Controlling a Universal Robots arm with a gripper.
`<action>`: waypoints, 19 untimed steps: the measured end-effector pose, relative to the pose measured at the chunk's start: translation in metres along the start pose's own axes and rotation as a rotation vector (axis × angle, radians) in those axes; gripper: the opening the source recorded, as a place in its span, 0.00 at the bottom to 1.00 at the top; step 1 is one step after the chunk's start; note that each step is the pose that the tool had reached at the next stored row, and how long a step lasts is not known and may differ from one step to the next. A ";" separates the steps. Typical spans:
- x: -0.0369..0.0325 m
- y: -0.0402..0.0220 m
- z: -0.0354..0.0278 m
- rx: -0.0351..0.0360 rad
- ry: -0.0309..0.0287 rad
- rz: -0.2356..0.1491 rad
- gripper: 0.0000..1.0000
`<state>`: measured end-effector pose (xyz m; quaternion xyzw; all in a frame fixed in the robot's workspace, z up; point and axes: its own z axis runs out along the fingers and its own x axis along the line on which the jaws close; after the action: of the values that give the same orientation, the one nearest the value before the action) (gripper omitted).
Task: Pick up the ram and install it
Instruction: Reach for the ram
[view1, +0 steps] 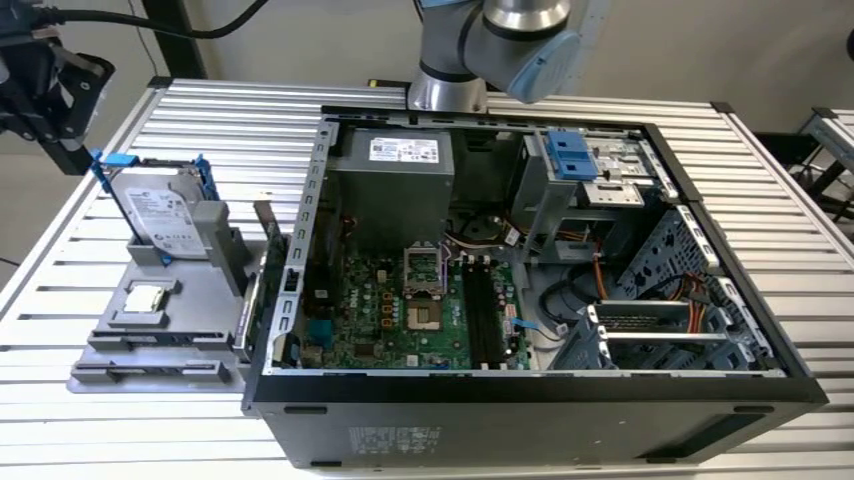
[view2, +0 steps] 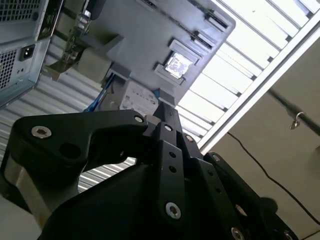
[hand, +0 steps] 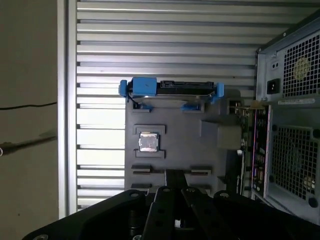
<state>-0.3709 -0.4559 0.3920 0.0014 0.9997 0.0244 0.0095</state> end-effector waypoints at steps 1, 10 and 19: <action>0.0000 -0.0014 0.0001 0.0001 -0.0001 0.003 0.00; 0.0004 -0.0113 0.0004 0.0004 -0.0009 0.020 0.00; 0.0003 -0.0273 0.0002 0.0004 -0.0010 0.020 0.00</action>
<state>-0.3713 -0.4832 0.3905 0.0114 0.9996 0.0243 0.0098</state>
